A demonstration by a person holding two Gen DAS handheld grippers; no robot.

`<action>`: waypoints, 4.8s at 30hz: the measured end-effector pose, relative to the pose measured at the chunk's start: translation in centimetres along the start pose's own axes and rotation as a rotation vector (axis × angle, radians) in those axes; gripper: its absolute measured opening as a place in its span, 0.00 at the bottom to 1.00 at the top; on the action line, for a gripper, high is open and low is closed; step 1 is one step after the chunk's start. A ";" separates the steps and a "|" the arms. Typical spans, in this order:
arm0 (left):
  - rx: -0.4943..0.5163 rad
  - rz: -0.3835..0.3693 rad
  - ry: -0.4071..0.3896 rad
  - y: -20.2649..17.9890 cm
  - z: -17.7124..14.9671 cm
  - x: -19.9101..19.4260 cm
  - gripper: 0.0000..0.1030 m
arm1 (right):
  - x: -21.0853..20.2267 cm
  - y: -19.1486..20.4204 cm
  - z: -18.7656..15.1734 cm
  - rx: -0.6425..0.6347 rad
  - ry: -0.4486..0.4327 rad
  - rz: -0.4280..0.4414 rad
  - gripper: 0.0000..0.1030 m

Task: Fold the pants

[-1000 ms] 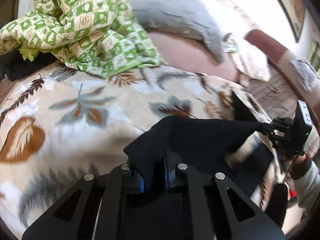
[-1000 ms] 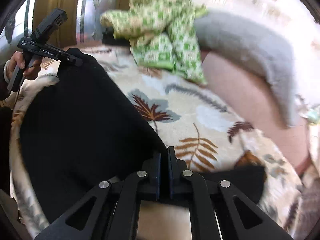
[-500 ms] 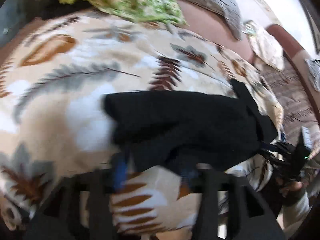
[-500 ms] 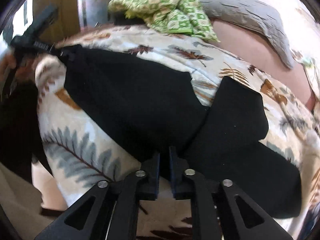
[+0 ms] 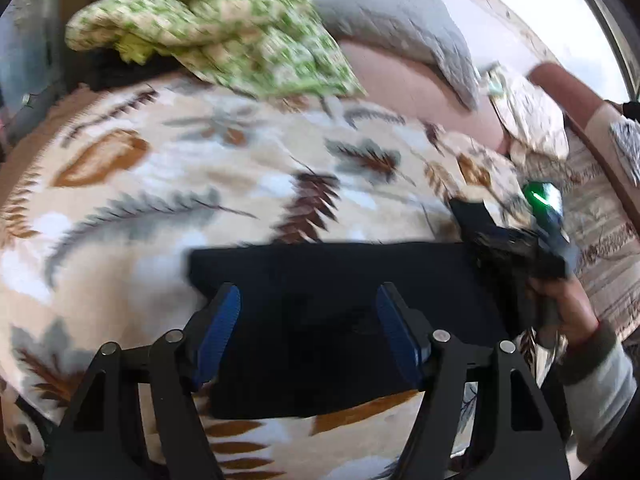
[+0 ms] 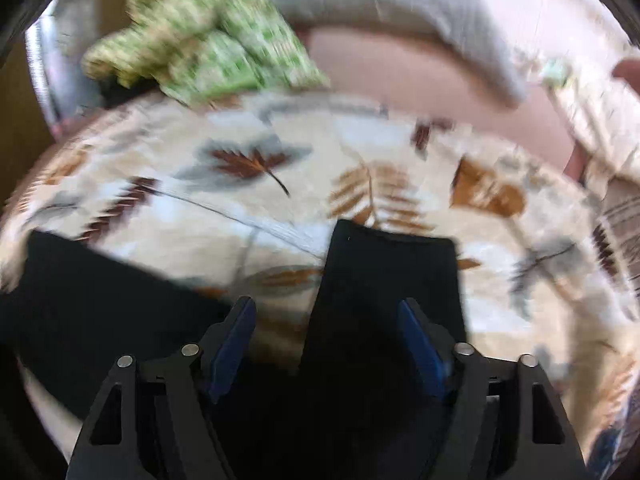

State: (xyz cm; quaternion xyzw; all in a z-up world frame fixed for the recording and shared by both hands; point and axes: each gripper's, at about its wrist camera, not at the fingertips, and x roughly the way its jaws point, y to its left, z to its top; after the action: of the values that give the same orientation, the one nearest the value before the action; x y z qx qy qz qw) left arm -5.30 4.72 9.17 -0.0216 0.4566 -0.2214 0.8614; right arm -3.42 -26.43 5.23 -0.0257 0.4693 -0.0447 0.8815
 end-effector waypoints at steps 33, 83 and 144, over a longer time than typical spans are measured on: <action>-0.075 0.134 0.187 5.3 -3.3 1.0 0.75 | -10.3 -4.7 -8.1 0.155 -0.115 0.225 0.67; -0.214 -0.135 0.175 8.7 0.3 4.1 0.81 | -6.6 17.6 -10.0 -0.516 -0.179 0.466 0.70; 0.178 0.204 0.030 -10.4 -4.6 6.4 0.82 | -7.5 -1.5 -14.9 0.080 -0.095 0.181 0.77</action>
State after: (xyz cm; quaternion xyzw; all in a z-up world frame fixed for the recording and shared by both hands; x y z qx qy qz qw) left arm -9.62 -6.50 4.03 0.1047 0.4477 -0.1725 0.8711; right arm -20.08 -27.23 3.25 0.0502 0.4253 0.0178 0.9035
